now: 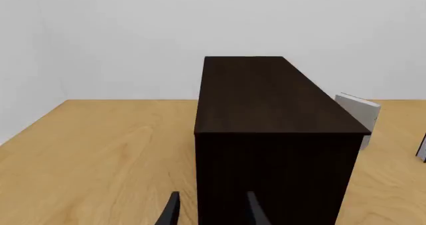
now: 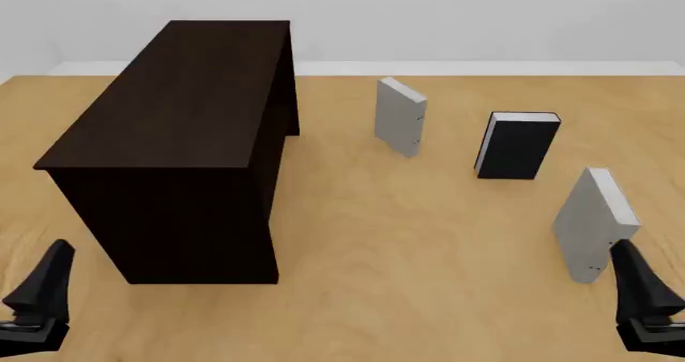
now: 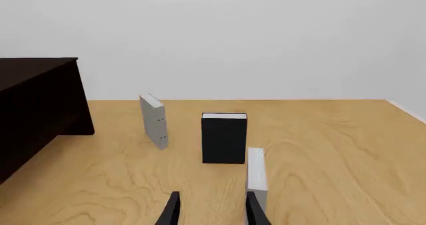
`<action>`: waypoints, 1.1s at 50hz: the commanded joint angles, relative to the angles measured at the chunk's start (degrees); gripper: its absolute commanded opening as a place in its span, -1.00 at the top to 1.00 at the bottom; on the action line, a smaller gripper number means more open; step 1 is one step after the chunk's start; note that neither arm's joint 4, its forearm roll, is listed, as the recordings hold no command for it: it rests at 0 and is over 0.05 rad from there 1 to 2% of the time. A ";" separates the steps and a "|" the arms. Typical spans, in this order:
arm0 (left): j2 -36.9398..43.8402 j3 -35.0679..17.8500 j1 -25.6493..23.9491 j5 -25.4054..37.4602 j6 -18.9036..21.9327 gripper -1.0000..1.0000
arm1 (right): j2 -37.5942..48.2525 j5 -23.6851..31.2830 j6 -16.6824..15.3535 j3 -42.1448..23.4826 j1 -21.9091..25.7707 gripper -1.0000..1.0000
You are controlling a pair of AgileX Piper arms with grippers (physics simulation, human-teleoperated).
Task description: Pick up the book on the right and place it under the cabinet shelf.
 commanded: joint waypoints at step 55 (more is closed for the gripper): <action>0.44 -0.10 -0.02 -0.24 -0.01 -1.00 | 35.72 21.46 -4.63 -38.30 -5.62 -1.00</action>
